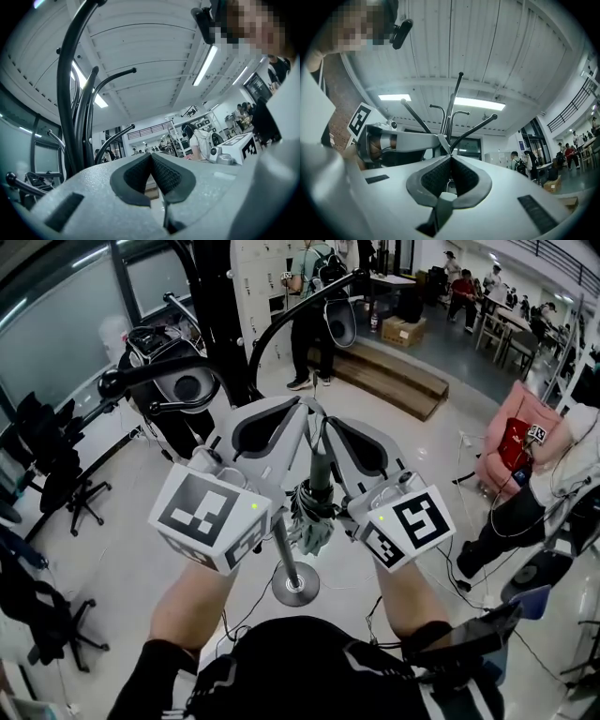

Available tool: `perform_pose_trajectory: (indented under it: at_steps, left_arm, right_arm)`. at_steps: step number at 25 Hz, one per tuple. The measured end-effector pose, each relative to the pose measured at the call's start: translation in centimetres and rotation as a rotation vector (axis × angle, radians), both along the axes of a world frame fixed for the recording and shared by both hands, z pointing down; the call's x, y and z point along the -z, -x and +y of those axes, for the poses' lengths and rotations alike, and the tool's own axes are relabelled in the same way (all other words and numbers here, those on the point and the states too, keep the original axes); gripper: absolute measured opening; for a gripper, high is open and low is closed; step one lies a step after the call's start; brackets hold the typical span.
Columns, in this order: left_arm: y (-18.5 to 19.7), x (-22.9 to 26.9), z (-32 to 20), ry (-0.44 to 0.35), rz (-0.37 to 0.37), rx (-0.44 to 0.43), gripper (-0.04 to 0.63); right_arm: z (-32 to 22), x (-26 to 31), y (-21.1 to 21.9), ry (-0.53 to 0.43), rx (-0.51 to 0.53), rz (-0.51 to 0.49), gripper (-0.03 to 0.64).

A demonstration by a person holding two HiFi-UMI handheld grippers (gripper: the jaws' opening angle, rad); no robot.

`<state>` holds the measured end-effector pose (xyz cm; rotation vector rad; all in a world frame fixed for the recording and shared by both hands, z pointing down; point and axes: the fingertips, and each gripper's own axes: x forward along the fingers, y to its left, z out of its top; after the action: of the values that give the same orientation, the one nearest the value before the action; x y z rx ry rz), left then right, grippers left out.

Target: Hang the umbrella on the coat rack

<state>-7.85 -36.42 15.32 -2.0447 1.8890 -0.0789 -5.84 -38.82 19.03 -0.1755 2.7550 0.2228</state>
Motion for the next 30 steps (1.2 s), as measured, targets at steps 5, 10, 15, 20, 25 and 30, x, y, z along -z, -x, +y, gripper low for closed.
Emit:
perform_pose_trajectory:
  at_steps: [5,10,15,20,25,30]
  left_arm:
    - [0.3,0.0,0.5,0.018,-0.037,0.025,0.011]
    - [0.5,-0.2,-0.5,0.031,-0.066,0.048,0.011]
    - [1.3,0.5,-1.1,0.038,-0.041,0.031,0.011]
    - [2.3,0.3,-0.3,0.036,-0.023,0.042,0.011]
    - [3.0,-0.4,-0.5,0.043,-0.007,0.055,0.011]
    - [3.7,-1.3,-0.3,0.05,0.004,0.069,0.011]
  right_arm:
    - [0.2,0.2,0.4,0.001,0.005,-0.007,0.009]
    - [-0.7,0.2,0.8,-0.005,0.013,-0.005,0.009]
    - [-1.6,0.9,1.7,-0.003,0.012,-0.008,0.009]
    - [-0.7,0.5,2.8,-0.012,0.029,0.002,0.009]
    - [-0.9,-0.2,3.7,0.0,0.05,0.029,0.009]
    - [-0.5,-1.1,4.7,0.009,0.06,0.043,0.009]
